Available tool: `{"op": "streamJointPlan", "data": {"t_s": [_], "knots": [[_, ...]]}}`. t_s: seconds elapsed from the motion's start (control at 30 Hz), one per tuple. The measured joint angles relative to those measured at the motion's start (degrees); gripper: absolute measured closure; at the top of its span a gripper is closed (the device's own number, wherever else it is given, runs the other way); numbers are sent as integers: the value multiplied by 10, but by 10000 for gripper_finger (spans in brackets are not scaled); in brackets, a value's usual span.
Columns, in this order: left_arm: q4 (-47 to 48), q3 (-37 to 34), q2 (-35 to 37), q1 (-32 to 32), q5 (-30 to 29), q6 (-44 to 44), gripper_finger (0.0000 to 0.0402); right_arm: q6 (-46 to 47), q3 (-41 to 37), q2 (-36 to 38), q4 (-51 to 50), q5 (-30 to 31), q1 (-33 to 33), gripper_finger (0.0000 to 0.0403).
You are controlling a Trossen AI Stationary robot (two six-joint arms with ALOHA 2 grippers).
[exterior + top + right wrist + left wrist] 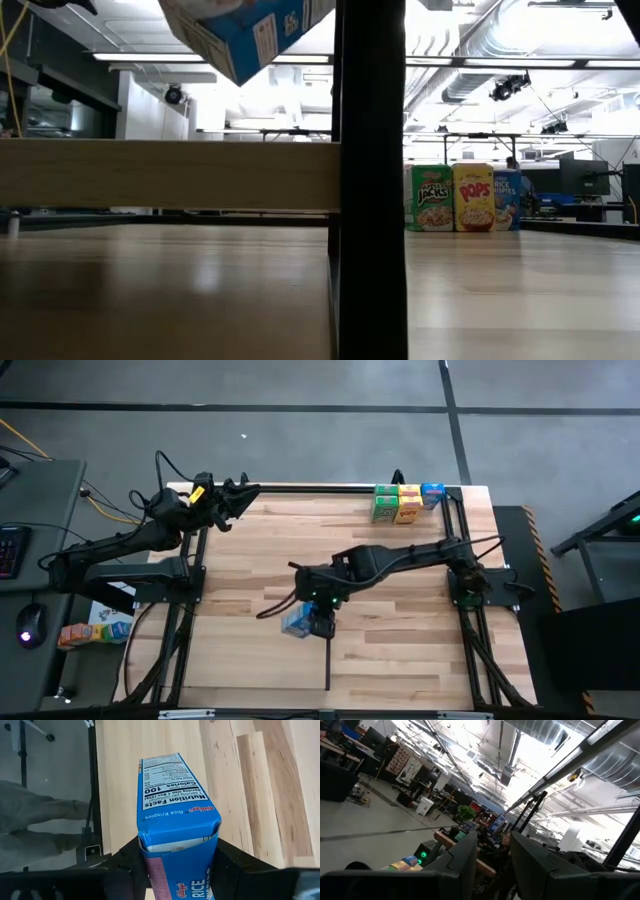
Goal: Stack cereal on shelf
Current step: Put the bottom blue cereal box on the shelf
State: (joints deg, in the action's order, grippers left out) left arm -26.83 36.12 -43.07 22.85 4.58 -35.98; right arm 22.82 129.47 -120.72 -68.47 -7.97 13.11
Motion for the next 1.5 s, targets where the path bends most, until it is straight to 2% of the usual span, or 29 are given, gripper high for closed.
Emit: {"op": "streamJointPlan", "data": {"t_s": [0.27, 0.47, 0.63, 1.0, 1.13, 1.3, 1.5], "knots": [[0, 0, 0, 0, 0, -28, 291, -51, 0, -9, 26, 10, 1, 261], [0, 0, 0, 0, 0, -29, 291, -67, 0, -36, 30, -48, -5, 261], [0, 0, 0, 0, 0, -30, 291, -88, 0, -57, 51, -49, -6, 261], [0, 0, 0, 0, 0, -37, 291, -2, 0, -86, 38, -17, -12, 261], [0, 0, 0, 0, 0, -44, 291, 17, 0, -85, 5, -20, -12, 261], [0, 0, 0, 0, 0, -44, 291, 8, 0, -85, -35, -19, -12, 261], [0, 0, 0, 0, 0, -45, 291, 5, 0, -85, -7, -16, -12, 261]]}}
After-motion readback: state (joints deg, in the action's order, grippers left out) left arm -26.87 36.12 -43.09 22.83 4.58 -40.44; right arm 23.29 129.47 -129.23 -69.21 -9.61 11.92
